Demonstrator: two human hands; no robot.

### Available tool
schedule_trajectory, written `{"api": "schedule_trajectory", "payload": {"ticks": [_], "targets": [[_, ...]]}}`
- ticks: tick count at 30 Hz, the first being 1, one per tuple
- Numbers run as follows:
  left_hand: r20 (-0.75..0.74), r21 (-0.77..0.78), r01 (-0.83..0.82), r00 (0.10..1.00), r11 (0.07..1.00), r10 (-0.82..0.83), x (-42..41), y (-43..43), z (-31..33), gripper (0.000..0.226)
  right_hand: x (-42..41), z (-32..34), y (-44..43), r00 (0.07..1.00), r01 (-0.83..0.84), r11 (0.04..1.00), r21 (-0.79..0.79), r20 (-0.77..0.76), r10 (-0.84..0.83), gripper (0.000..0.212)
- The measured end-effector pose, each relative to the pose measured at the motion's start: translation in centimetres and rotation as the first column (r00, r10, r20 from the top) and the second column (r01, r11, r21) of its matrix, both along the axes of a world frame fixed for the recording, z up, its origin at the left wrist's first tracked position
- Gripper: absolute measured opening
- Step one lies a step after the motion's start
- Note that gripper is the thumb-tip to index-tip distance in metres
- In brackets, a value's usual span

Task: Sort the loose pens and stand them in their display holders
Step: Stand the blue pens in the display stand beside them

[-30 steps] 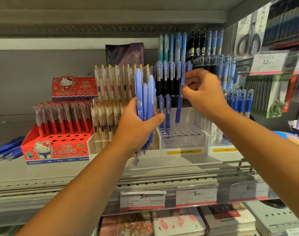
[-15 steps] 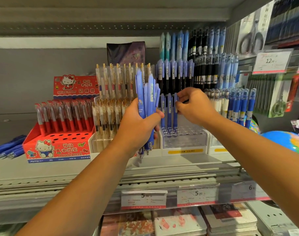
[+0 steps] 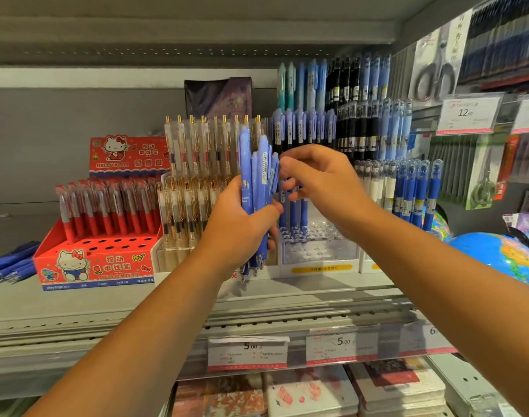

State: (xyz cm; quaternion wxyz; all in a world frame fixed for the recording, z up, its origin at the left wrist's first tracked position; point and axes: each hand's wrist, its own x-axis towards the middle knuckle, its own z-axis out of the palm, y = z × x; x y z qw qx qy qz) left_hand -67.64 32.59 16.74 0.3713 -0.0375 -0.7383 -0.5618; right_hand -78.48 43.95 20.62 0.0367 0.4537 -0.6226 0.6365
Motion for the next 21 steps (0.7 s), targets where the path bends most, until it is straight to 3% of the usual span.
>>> {"api": "schedule_trajectory", "payload": {"ticks": [8, 21], "targets": [[0.004, -0.036, 0.001, 1.0, 0.999, -0.001, -0.03, -0.02, 0.0, 0.041, 1.31, -0.01, 0.03, 0.988, -0.089, 0.996, -0.031, 0.121, 0.092, 0.008], [0.007, 0.042, -0.041, 0.999, 0.998, 0.041, -0.01, 0.06, 0.01, 0.03, 0.89, -0.37, 0.55, 0.966, 0.033, 0.988, -0.152, 0.258, 0.007, 0.013]]}}
